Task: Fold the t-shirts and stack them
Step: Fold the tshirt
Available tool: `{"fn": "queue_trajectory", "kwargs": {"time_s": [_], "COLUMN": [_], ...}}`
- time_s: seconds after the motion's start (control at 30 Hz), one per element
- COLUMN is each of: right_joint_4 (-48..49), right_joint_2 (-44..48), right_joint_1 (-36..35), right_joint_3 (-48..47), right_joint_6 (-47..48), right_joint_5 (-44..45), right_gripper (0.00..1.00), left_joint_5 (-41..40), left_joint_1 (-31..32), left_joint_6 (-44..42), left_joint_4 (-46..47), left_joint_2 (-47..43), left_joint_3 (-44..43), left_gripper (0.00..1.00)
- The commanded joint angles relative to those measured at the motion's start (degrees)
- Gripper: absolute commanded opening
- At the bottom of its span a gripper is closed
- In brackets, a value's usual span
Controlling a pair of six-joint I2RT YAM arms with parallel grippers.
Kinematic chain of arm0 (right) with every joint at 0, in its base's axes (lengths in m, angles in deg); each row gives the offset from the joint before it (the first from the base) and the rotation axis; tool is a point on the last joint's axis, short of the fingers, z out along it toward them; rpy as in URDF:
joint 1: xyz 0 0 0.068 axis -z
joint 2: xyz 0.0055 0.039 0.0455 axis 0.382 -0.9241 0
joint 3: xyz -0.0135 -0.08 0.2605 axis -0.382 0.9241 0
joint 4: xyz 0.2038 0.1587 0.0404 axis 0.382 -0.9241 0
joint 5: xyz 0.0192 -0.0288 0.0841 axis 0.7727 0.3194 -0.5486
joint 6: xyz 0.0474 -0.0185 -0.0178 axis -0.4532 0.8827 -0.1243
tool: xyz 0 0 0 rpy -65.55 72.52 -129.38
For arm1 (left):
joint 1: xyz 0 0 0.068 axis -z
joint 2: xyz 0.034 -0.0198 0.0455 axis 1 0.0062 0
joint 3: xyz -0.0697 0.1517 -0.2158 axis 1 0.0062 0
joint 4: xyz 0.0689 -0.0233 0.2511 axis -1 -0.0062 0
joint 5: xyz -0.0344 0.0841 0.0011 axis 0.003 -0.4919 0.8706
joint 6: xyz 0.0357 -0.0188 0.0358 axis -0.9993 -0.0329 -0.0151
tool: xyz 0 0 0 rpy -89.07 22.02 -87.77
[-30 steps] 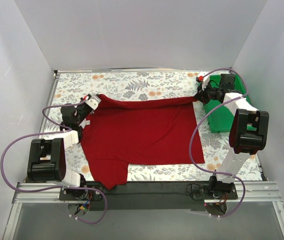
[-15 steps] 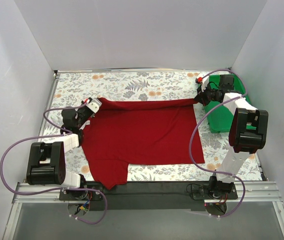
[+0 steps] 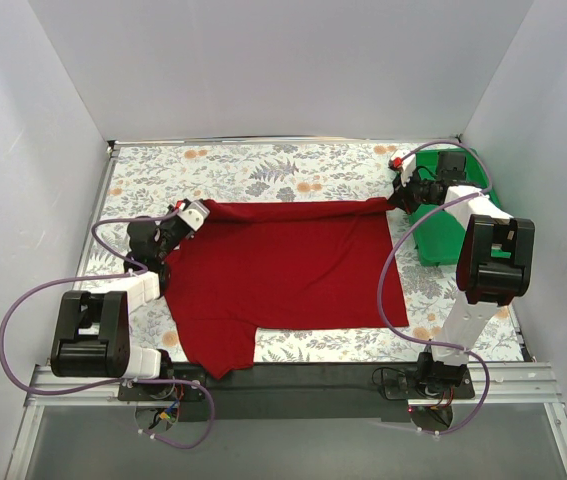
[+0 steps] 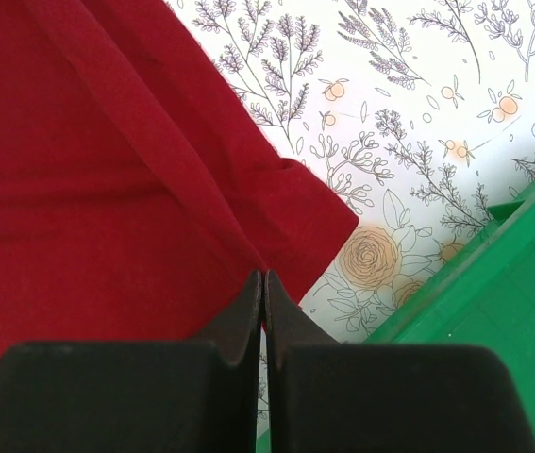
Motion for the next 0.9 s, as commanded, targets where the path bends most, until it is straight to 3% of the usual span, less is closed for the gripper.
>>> {"fn": "queue_trajectory", "kwargs": {"time_s": [0.0,0.07,0.2,0.3,0.87], "right_joint_4": [-1.2,-1.6,-2.7,-3.0,-4.7], "right_joint_2": [-0.1,0.1,1.0,2.5,10.9], "right_joint_1": [0.4,0.4,0.4,0.4,0.4], "right_joint_3": [-1.1,-0.9,-0.8,-0.4,4.5], "right_joint_6": [1.4,1.9,2.7,2.8,1.5], "right_joint_5": [-0.2,-0.1,-0.5,-1.1,-6.0], "right_gripper": [0.01,0.02,0.31,0.38,0.42], "left_joint_5": [-0.7,-1.0,-1.4,-1.7,-2.2], "left_joint_1": [0.4,0.5,0.7,0.8,1.6], "left_joint_6": [-1.0,-1.1,-1.7,-1.8,-2.5], "left_joint_4": [-0.9,-1.2,-2.2,-2.4,-4.6], "left_joint_2": [-2.1,-2.3,-2.4,-2.3,-4.9], "left_joint_3": [1.0,1.4,1.7,2.0,3.3], "left_gripper": [0.00,0.00,0.00,0.00,0.00]}}
